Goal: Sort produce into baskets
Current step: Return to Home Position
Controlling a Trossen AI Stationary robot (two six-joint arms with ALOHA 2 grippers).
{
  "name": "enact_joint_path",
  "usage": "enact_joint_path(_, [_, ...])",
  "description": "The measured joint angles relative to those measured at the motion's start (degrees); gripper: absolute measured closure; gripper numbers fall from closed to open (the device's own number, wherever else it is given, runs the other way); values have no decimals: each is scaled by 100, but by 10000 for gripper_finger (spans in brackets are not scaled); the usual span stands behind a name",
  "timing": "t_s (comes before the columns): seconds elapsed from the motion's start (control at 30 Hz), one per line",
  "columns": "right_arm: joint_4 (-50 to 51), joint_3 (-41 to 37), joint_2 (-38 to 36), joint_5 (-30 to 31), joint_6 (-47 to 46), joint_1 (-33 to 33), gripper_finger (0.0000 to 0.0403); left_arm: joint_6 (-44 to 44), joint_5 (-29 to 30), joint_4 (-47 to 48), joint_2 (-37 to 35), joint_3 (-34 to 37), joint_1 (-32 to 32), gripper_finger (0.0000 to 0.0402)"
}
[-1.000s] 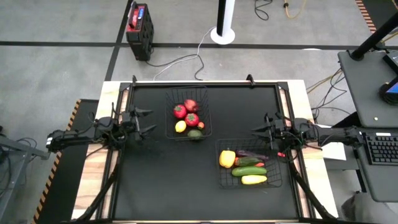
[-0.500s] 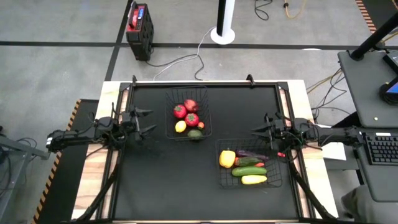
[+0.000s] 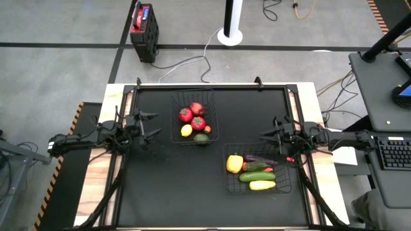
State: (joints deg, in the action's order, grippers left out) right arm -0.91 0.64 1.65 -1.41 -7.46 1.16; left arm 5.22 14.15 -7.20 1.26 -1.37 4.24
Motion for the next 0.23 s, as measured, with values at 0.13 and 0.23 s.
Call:
enact_joint_path(0.13, [0,0,0,0,0,-1,319,0,1,2,0,0,-1,39])
enact_joint_path(0.23, [0,0,0,0,0,1,316,1,0,2,0,0,0,39])
